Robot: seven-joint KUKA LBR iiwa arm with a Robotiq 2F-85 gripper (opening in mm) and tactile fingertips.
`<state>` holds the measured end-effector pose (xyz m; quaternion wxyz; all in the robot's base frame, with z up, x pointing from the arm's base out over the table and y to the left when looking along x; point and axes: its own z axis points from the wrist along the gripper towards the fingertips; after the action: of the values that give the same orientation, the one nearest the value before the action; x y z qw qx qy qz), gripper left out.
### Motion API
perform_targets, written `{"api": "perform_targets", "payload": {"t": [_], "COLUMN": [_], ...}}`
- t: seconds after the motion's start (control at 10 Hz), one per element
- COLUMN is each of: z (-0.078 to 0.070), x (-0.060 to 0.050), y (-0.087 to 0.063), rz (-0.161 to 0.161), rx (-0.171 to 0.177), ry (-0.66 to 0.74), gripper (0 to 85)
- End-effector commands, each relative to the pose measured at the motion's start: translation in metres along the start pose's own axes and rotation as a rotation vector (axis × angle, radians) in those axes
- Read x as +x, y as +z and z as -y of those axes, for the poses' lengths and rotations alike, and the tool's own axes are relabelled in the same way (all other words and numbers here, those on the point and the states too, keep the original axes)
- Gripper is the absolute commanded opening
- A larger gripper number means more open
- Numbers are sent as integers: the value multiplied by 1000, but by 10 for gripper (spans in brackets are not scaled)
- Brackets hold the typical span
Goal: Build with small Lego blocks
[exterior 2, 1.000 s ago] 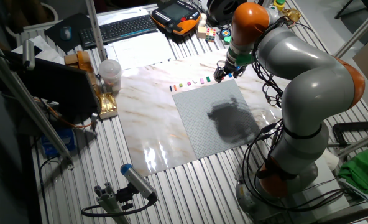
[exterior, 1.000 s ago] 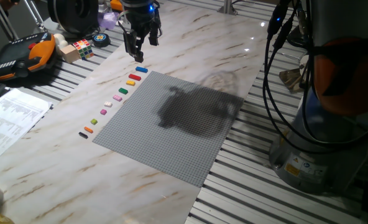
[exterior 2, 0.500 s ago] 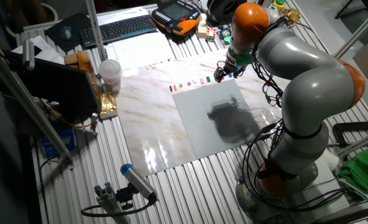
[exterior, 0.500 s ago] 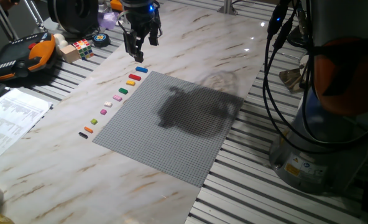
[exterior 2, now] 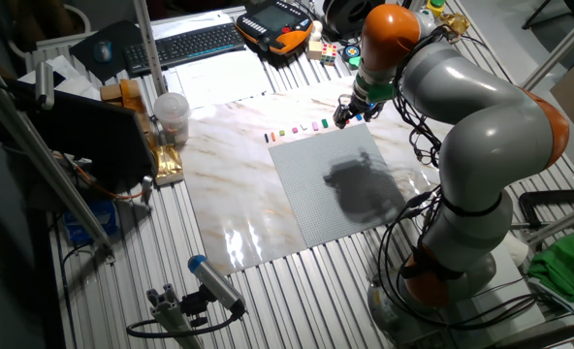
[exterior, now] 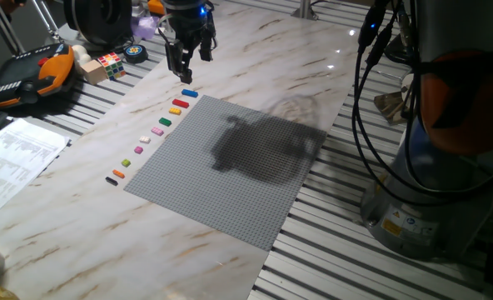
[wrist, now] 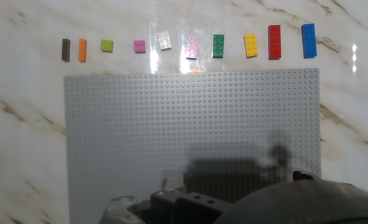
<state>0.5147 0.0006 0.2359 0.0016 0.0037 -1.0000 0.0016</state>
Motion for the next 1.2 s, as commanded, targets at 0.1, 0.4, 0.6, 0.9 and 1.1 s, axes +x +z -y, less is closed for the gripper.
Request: {"api": "perform_targets", "payload": {"t": [0.1,0.4,0.6,0.9,1.1], "z": [-2,-3,-1,3,7], "x": [0,0,0,-2,-5], "y": [-2,-3,-2,2,8], "rz": [-10,-11,-7,-4,-3], "rx": [7,10,4,0,1], "ry": [-58,-56,-58,-61,-65], "gripper": [7,7,7,7,7]}}
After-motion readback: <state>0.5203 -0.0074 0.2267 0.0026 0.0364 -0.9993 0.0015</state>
